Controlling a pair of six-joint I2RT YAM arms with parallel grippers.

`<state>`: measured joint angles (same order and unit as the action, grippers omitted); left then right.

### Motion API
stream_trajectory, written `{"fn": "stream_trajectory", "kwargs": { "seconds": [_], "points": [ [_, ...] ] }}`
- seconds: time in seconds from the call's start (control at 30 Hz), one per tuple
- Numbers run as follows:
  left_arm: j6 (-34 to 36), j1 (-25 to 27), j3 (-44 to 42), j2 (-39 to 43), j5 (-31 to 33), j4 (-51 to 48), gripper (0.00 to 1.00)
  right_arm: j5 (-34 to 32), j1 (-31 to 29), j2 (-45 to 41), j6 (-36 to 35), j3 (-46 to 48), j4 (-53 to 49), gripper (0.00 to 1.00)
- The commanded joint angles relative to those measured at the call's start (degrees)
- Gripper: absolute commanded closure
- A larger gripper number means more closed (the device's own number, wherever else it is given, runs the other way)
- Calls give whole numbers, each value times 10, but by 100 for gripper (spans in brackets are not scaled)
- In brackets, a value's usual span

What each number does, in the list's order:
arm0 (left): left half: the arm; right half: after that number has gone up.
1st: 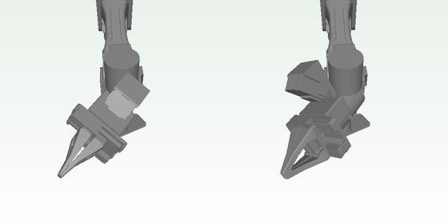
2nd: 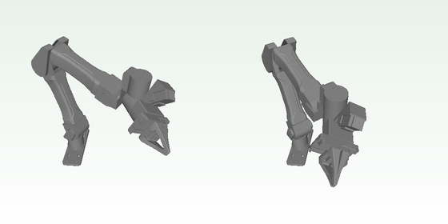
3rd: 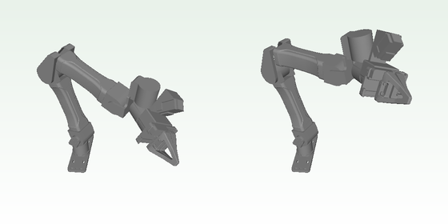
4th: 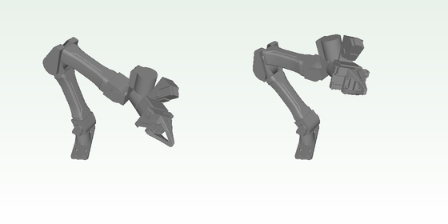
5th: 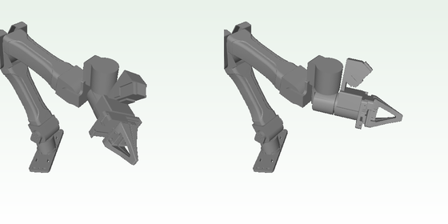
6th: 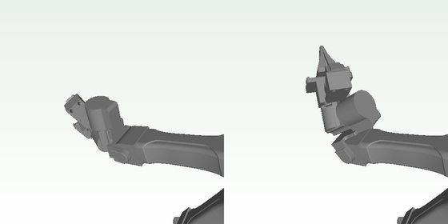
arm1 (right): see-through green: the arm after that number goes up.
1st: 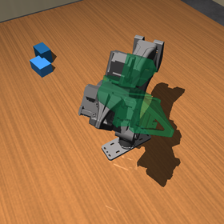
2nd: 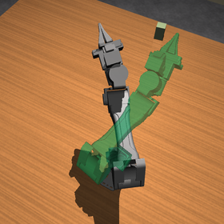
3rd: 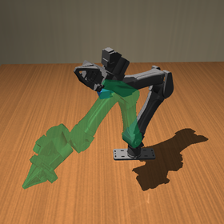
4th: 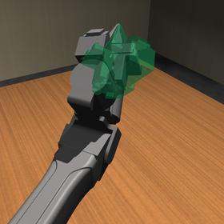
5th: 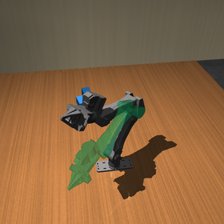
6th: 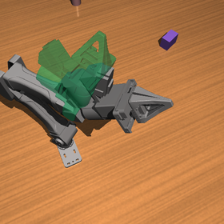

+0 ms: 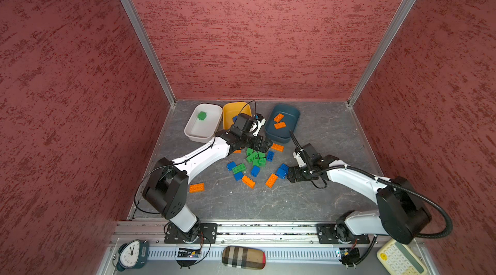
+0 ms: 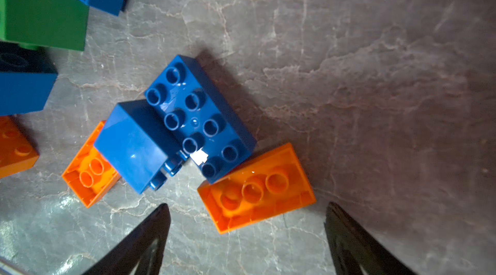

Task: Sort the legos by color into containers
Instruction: 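Lower right gripper onto an orange brick while left gripper hovers over pile, then close the right gripper on the orange brick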

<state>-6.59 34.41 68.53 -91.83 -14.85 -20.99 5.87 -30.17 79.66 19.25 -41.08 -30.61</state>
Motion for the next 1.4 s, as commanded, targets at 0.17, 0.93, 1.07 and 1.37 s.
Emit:
{"fn": "stream_trajectory", "kwargs": {
  "seconds": [0.17,0.93,1.07,1.37],
  "points": [
    [9,2,1,0,19,12,0,-74,-26,20,139,-22,16,11],
    [19,0,-2,-14,14,27,0,-176,-72,60,266,-22,-65,41],
    [19,1,-9,-11,10,33,1,-188,-71,47,287,-6,-44,46],
    [11,1,-11,-18,6,42,0,-214,-72,45,305,28,-12,59]
  ]
}}
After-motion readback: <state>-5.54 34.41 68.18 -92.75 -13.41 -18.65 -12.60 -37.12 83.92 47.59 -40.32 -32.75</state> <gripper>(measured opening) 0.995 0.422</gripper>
